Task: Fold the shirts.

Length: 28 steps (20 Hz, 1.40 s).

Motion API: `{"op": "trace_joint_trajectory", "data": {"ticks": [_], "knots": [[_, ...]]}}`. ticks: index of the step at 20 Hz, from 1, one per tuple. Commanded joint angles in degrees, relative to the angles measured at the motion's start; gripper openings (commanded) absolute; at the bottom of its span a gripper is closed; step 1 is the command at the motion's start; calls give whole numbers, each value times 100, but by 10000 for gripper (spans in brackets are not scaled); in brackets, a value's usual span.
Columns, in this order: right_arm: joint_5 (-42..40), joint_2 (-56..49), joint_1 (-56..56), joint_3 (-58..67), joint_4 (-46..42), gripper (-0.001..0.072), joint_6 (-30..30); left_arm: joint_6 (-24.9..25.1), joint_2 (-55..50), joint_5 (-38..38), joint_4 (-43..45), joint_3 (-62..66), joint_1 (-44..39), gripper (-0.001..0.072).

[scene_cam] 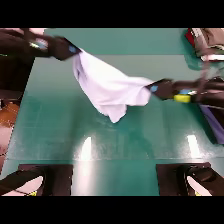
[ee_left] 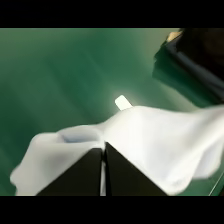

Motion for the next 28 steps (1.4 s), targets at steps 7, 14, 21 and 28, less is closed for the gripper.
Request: {"op": "trace_joint_trajectory", "data": {"ticks": [7, 14, 21, 28], "knots": [[2142, 549, -1408, 1746, -474, 16, 446, -636, 1241, -1163, 39, 1727, 2, 30], [2983, -348, -1045, 1847, -498, 16, 564, -634, 11, -1705, 216, 1150, 2, 30], [2540, -2009, -118, 1847, -2116, 16, 446, -632, -2734, -925, -81, 20, -205, 31], [2402, -2999, -179, 1847, -2122, 16, 173, -807, -3451, -789, -393, 328, 61, 644]]}}
